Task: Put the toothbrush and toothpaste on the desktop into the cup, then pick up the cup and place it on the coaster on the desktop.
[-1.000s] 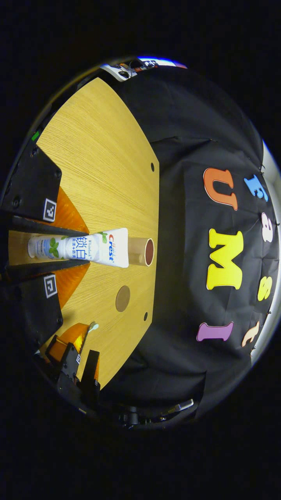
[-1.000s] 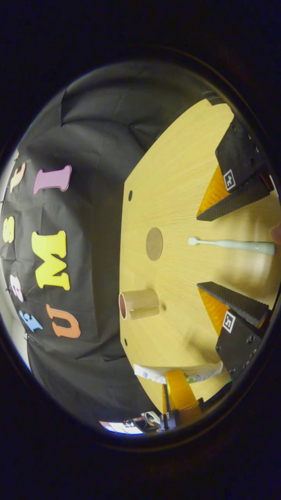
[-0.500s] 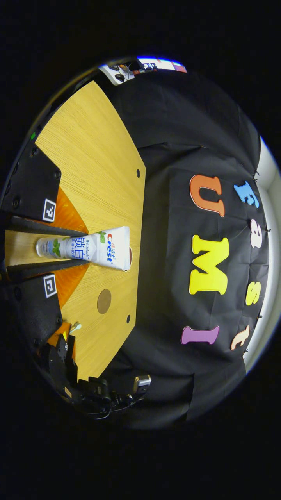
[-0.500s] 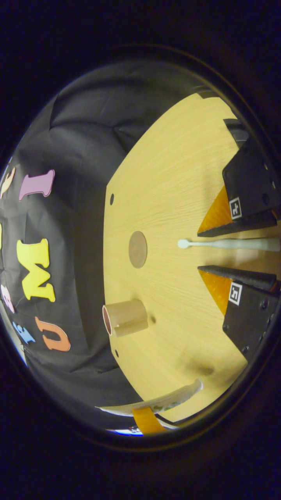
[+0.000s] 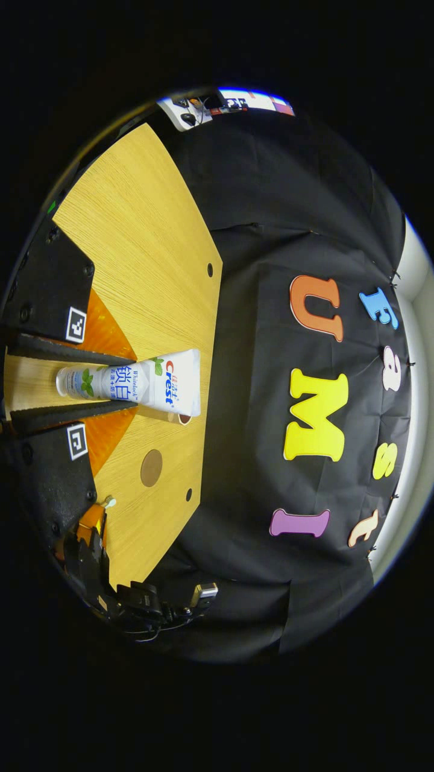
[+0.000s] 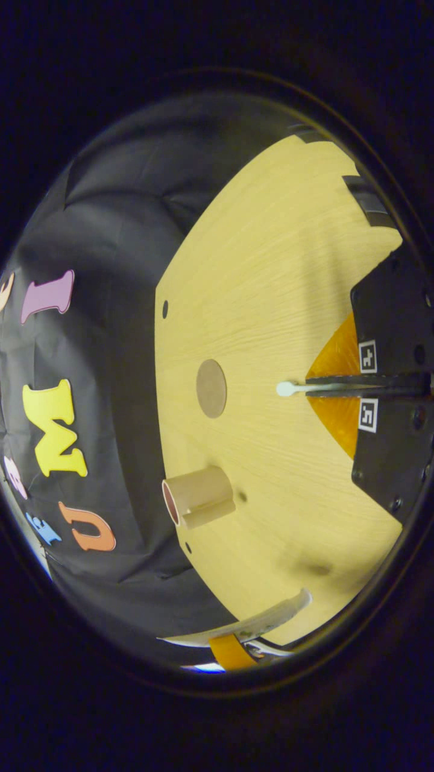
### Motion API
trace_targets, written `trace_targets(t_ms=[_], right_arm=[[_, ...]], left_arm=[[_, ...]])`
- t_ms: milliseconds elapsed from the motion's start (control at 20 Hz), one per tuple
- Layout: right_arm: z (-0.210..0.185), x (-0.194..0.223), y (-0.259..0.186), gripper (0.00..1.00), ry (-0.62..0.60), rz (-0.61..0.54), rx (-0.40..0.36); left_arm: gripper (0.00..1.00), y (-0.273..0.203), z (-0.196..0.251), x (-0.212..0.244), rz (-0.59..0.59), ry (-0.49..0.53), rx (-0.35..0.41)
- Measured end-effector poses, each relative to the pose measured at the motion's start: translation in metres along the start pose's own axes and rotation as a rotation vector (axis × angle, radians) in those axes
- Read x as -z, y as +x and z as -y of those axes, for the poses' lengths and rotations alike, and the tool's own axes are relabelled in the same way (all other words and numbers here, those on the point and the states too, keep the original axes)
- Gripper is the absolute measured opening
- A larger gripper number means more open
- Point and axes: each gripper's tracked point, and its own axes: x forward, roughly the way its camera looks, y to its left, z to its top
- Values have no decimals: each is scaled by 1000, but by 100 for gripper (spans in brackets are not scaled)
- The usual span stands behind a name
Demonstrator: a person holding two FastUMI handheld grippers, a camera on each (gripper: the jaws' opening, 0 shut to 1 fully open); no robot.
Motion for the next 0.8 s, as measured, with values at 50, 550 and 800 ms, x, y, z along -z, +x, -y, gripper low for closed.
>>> trace_targets(t_ms=[50,550,800], right_arm=[[1,0,0,1,-4,3,-5],[7,-19,-23,1,26,71,-71],[7,-30,-34,1,24,109,-90]], left_arm=[[35,2,1,-1,3,1,3],[34,40,5,-74,146,12,49],[34,90,-8,-103,204,22,34]])
